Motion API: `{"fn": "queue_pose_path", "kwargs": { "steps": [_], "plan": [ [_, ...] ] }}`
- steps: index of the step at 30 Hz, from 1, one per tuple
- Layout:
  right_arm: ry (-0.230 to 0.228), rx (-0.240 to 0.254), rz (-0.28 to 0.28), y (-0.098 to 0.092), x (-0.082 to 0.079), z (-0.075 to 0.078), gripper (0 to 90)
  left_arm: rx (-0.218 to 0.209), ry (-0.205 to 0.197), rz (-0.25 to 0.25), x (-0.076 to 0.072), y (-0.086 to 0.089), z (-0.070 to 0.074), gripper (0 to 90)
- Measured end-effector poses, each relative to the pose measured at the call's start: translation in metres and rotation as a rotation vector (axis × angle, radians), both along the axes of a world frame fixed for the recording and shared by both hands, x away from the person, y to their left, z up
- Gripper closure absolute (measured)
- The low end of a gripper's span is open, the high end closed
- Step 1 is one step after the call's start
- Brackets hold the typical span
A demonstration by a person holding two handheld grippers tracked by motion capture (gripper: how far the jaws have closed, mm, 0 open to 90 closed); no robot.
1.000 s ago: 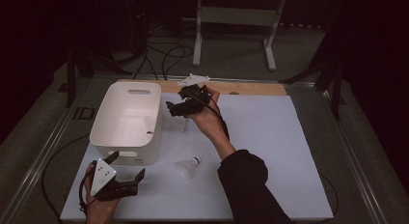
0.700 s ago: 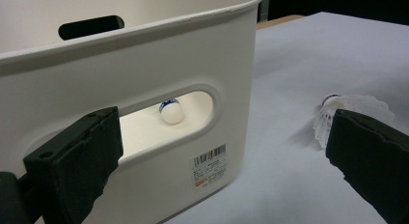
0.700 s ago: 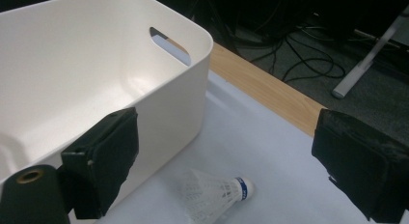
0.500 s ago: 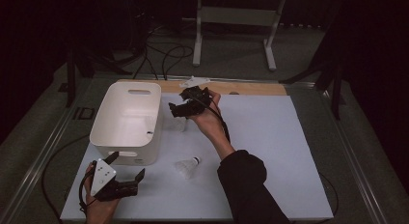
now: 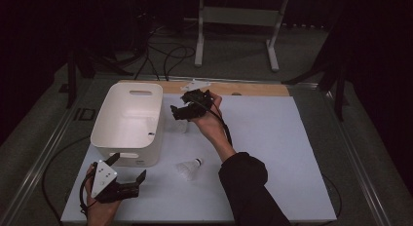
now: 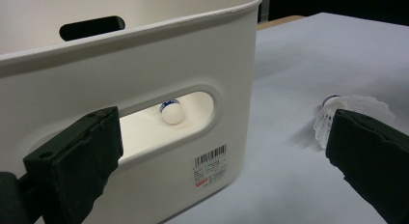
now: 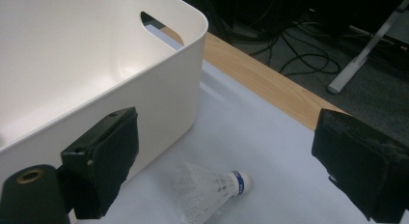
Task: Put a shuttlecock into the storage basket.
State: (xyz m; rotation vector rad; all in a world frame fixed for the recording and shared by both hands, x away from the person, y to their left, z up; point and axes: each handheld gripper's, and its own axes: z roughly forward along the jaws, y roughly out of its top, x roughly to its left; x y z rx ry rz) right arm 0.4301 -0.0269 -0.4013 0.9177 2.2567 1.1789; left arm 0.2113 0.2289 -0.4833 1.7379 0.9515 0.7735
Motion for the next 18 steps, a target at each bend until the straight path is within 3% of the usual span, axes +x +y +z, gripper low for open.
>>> {"fn": "queue_pose_path", "kwargs": {
  "steps": [18],
  "plan": [
    [0.028,-0.041,-0.011,0.000,0.004,-0.020,9.7,0.005,0.001,0.000,0.000,0.001,0.000,0.1]
  ]
}}
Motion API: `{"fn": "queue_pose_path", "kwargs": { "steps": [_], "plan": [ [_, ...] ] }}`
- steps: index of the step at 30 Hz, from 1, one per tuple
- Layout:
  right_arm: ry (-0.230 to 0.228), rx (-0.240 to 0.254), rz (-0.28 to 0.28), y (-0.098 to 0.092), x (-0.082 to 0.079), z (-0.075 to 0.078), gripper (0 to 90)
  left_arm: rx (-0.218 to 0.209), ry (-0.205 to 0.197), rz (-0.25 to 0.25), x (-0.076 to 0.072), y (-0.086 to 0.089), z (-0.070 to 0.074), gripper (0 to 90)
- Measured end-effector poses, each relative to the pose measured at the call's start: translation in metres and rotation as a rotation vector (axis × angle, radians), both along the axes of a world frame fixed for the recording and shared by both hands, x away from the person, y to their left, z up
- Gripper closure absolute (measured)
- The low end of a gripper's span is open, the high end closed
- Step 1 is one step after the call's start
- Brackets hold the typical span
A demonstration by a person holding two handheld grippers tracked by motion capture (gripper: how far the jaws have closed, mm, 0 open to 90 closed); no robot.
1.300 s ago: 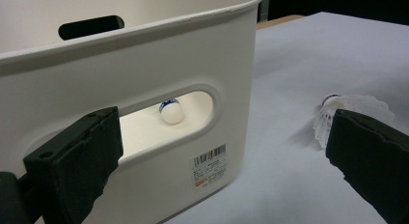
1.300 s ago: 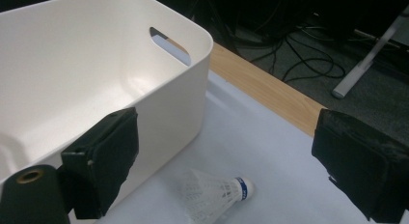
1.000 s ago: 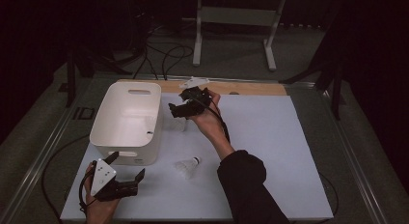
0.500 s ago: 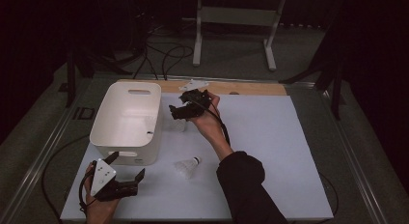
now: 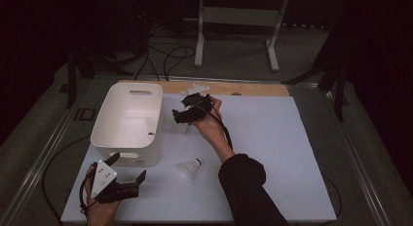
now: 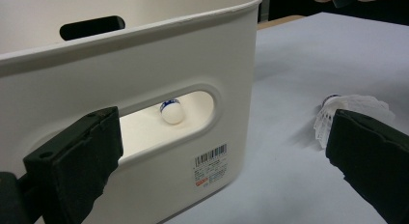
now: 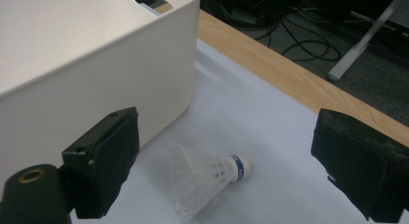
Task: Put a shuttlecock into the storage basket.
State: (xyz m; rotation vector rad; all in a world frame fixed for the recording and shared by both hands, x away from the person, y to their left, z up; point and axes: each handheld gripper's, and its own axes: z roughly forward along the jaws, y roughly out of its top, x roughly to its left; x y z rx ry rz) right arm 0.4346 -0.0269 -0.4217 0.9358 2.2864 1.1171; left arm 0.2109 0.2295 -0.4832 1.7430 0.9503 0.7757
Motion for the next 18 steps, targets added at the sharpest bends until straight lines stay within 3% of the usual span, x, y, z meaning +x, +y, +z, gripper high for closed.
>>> {"fn": "queue_pose_path", "kwargs": {
  "steps": [18],
  "plan": [
    [0.031,-0.023,-0.009,0.001,0.003,-0.019,9.8,0.002,0.000,0.003,0.001,0.000,0.000,0.2]
  ]
}}
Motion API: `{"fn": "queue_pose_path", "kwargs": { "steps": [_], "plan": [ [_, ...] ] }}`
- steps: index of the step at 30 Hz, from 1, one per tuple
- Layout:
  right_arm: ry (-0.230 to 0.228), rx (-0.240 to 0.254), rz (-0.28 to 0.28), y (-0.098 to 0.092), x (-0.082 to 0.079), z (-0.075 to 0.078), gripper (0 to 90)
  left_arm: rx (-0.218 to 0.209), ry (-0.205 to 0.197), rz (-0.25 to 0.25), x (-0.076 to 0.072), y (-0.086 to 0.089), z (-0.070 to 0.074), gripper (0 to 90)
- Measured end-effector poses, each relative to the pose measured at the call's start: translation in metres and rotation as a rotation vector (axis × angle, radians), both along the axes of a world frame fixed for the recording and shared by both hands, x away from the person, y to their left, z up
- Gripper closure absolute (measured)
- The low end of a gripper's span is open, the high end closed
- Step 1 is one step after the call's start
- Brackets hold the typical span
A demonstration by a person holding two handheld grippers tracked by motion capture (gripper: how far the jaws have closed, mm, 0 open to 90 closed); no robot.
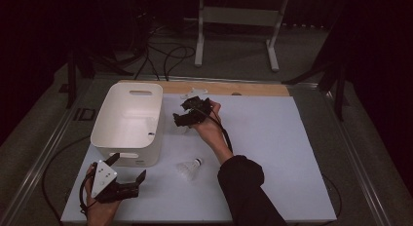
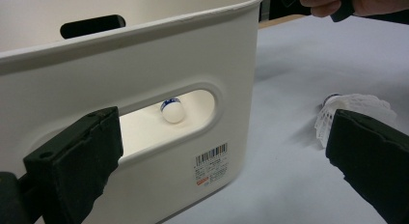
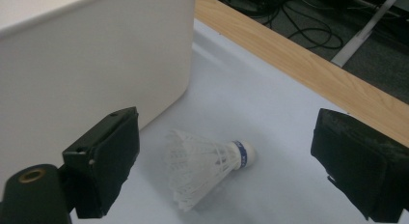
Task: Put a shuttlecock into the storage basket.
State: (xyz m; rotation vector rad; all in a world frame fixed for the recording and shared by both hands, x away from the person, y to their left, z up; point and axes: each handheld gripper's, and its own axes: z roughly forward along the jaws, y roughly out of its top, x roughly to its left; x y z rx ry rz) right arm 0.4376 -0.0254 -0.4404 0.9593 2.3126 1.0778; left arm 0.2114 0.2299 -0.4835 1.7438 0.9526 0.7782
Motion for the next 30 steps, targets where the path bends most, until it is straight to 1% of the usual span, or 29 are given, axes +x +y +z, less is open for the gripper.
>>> {"fn": "queue_pose_path", "kwargs": {
  "steps": [8,12,15,21,22,24,30],
  "plan": [
    [0.023,-0.016,0.001,0.002,0.002,-0.009,9.8,0.000,0.002,-0.001,0.000,0.000,0.000,0.2],
    [0.028,-0.014,-0.001,0.004,0.003,-0.013,9.8,0.000,0.002,-0.001,0.000,0.000,0.000,0.1],
    [0.035,-0.032,-0.002,0.006,0.004,-0.018,9.8,0.000,0.000,0.001,0.000,0.000,0.000,0.1],
    [0.048,-0.053,-0.013,0.009,0.007,-0.025,9.9,-0.001,0.001,0.002,0.000,0.000,0.000,0.2],
    [0.049,-0.057,-0.015,0.009,0.008,-0.027,11.8,0.000,0.001,0.002,0.000,0.000,0.000,0.2],
    [0.047,-0.065,-0.015,0.010,0.009,-0.029,11.8,-0.002,0.001,0.001,0.000,0.000,0.000,0.1],
    [0.061,-0.112,-0.023,0.014,0.012,-0.039,15.0,-0.001,0.002,0.004,-0.001,0.001,0.000,0.1]
  ]
}}
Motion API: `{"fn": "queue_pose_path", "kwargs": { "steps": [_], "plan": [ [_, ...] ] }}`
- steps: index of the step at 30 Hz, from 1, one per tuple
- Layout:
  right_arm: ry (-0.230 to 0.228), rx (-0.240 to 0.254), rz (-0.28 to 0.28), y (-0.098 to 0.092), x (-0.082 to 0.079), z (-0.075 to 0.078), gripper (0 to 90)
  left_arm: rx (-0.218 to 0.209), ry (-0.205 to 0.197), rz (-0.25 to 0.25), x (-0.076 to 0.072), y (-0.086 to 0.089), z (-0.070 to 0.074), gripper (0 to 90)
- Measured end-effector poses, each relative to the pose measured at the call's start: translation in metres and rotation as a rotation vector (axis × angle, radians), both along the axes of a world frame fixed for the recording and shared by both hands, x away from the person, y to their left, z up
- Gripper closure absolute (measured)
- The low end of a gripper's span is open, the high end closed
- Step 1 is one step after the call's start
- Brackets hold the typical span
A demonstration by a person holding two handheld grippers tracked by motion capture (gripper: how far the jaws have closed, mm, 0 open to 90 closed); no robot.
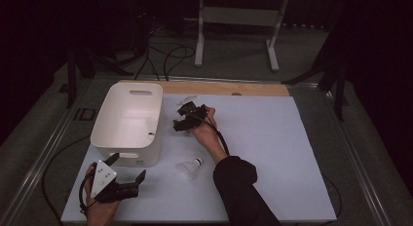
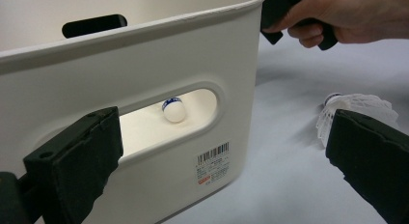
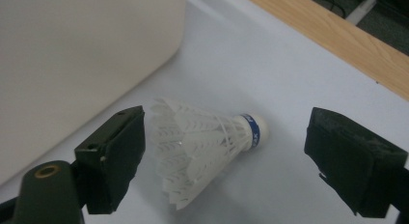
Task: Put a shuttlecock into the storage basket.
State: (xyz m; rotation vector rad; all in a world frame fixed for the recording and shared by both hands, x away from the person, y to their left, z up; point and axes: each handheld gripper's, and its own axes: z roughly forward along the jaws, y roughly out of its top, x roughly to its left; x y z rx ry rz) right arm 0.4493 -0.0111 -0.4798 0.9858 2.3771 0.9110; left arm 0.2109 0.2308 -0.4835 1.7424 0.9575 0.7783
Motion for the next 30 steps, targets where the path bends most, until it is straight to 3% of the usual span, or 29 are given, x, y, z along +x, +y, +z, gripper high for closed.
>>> {"fn": "queue_pose_path", "kwargs": {
  "steps": [6,14,22,24,30],
  "plan": [
    [-0.003,-0.048,-0.006,0.004,0.001,-0.008,26.9,0.000,0.000,0.000,0.000,0.000,0.000,0.2],
    [0.011,-0.087,-0.024,0.006,0.004,-0.016,52.5,-0.002,-0.001,0.002,-0.001,0.001,0.000,0.2],
    [0.019,-0.052,-0.031,-0.001,0.006,-0.015,82.3,-0.002,-0.001,0.003,-0.001,0.001,0.000,0.2],
    [0.021,-0.047,-0.035,-0.002,0.005,-0.014,86.6,-0.002,0.000,0.002,-0.001,0.001,0.000,0.2],
    [0.021,-0.040,-0.034,-0.004,0.005,-0.014,88.3,-0.001,-0.001,0.002,-0.001,0.001,0.000,0.2]
  ]
}}
